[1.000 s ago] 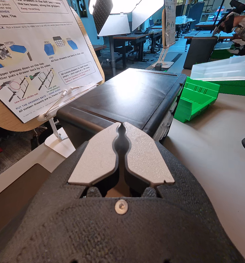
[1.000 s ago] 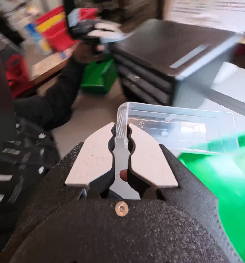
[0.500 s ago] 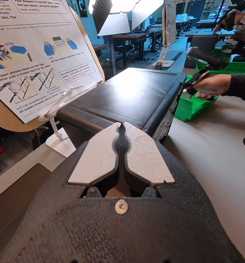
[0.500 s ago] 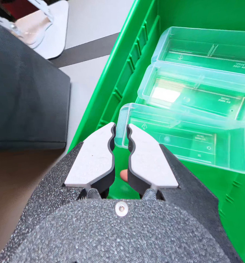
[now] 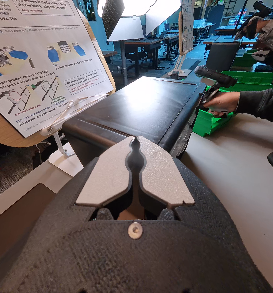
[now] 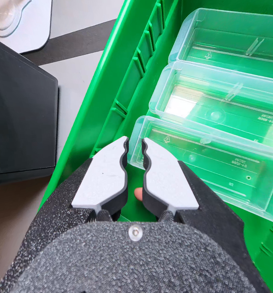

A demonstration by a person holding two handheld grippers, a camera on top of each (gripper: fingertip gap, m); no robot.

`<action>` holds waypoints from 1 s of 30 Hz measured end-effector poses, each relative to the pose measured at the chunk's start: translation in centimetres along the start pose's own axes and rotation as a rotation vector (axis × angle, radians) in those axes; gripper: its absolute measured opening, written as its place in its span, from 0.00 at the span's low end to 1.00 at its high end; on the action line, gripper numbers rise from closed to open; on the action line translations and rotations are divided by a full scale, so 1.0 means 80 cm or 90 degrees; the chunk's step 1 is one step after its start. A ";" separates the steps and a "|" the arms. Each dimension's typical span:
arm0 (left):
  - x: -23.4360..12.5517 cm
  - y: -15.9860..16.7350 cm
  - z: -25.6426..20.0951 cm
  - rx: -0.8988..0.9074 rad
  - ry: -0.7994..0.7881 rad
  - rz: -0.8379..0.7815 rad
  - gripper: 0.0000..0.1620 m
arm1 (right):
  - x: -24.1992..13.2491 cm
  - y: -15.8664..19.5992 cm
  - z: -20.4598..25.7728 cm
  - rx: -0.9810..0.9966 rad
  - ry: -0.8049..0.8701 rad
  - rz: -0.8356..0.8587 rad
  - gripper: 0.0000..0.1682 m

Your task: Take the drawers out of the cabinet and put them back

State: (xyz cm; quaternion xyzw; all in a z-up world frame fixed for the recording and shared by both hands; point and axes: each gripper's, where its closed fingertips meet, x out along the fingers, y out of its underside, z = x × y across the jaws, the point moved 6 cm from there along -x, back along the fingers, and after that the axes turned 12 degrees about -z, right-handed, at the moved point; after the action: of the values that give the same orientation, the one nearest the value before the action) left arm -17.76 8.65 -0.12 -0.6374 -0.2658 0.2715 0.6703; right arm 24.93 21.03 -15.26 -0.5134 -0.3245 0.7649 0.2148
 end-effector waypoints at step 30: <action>0.000 0.001 0.001 -0.011 0.004 -0.007 0.00 | -0.032 0.019 0.002 -0.375 0.036 0.053 0.04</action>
State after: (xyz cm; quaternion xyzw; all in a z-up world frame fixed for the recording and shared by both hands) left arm -17.80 8.69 -0.16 -0.6423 -0.2695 0.2636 0.6673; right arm 25.80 18.21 -14.68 -0.5877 -0.5049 0.6313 0.0345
